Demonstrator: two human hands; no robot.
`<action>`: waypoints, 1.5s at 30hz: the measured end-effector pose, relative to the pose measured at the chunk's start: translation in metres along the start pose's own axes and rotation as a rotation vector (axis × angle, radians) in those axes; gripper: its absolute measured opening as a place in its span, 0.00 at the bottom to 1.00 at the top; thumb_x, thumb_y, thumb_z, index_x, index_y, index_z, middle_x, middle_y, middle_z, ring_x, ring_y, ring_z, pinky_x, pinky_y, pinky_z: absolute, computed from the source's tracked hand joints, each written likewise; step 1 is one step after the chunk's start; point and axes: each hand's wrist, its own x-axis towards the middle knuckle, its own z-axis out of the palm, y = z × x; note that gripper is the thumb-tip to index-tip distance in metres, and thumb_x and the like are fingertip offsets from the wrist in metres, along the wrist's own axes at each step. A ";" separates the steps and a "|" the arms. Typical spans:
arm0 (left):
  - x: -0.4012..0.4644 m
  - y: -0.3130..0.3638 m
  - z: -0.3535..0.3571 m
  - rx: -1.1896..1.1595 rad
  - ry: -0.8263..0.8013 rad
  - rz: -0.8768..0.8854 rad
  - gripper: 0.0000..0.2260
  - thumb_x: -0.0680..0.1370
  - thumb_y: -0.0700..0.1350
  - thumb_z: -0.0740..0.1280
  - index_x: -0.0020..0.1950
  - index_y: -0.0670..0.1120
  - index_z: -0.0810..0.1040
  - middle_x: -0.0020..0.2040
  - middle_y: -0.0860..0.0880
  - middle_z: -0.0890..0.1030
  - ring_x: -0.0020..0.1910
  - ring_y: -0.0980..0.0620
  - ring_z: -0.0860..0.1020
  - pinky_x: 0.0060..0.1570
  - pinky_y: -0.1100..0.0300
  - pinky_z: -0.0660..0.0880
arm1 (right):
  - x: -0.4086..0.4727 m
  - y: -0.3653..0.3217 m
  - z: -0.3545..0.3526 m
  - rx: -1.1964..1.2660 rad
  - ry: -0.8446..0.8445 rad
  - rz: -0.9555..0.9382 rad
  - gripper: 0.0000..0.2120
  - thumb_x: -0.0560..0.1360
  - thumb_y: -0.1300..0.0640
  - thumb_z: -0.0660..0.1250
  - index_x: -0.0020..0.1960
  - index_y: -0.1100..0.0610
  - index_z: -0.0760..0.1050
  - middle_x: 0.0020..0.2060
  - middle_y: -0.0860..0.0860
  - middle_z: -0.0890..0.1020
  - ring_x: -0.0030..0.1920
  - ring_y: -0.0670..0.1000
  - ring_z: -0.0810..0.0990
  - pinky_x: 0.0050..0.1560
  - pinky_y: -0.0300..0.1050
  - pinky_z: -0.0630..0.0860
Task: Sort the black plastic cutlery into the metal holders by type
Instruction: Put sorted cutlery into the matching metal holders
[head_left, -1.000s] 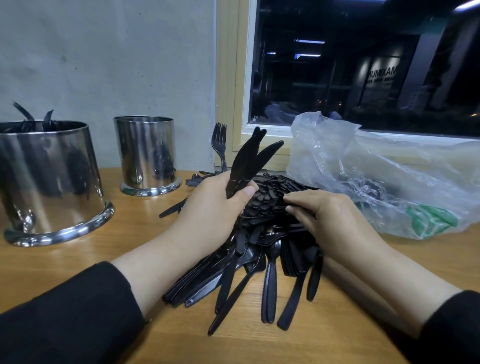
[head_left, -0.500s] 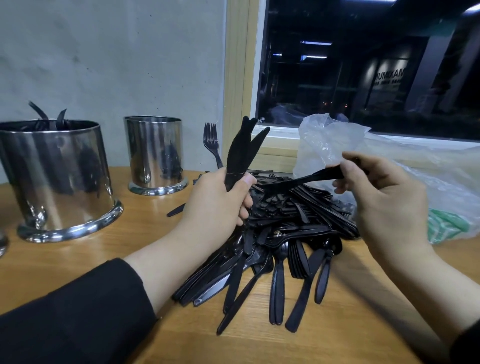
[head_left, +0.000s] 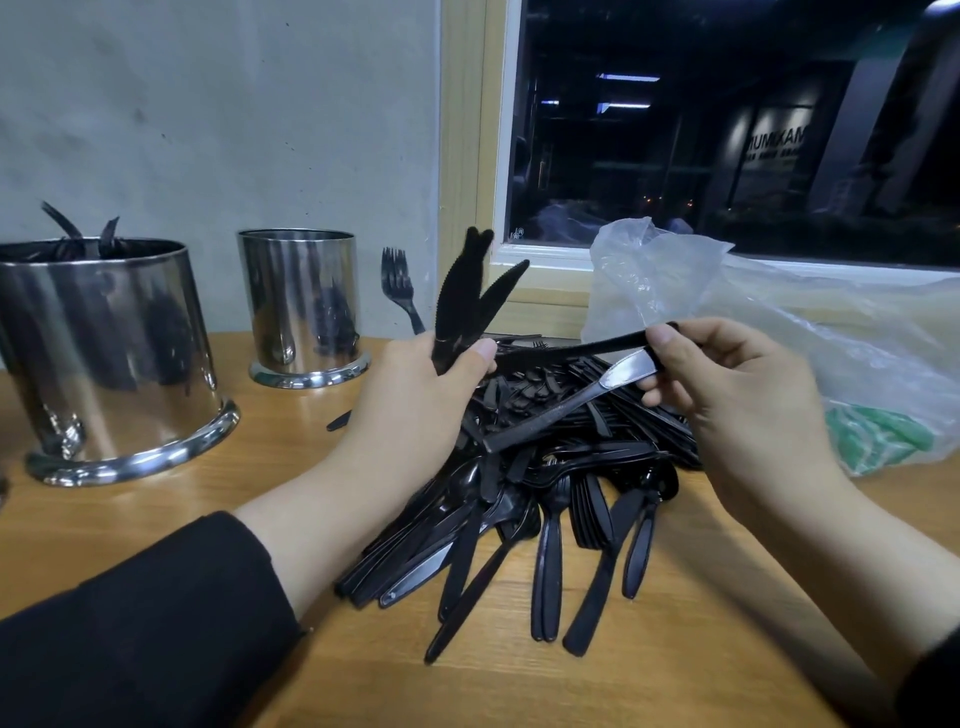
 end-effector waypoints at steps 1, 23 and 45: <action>0.000 -0.001 0.000 -0.088 -0.002 -0.039 0.14 0.81 0.55 0.68 0.41 0.49 0.83 0.28 0.52 0.70 0.27 0.54 0.67 0.32 0.58 0.66 | 0.000 0.000 0.000 0.016 0.014 -0.003 0.04 0.77 0.56 0.72 0.46 0.56 0.82 0.33 0.53 0.81 0.32 0.51 0.80 0.46 0.52 0.78; -0.003 0.014 0.004 -0.913 -0.304 -0.455 0.18 0.79 0.58 0.69 0.53 0.42 0.80 0.31 0.53 0.65 0.24 0.57 0.61 0.22 0.66 0.59 | -0.035 -0.012 0.018 -0.261 -0.251 -0.707 0.09 0.78 0.63 0.71 0.57 0.55 0.81 0.38 0.48 0.84 0.37 0.46 0.81 0.41 0.37 0.76; -0.008 0.021 -0.004 -0.343 -0.356 -0.171 0.14 0.85 0.48 0.61 0.42 0.43 0.75 0.34 0.46 0.78 0.30 0.52 0.75 0.31 0.60 0.73 | -0.018 -0.005 0.012 -0.192 -0.119 -0.264 0.05 0.78 0.53 0.69 0.53 0.47 0.82 0.31 0.44 0.78 0.31 0.42 0.72 0.33 0.33 0.68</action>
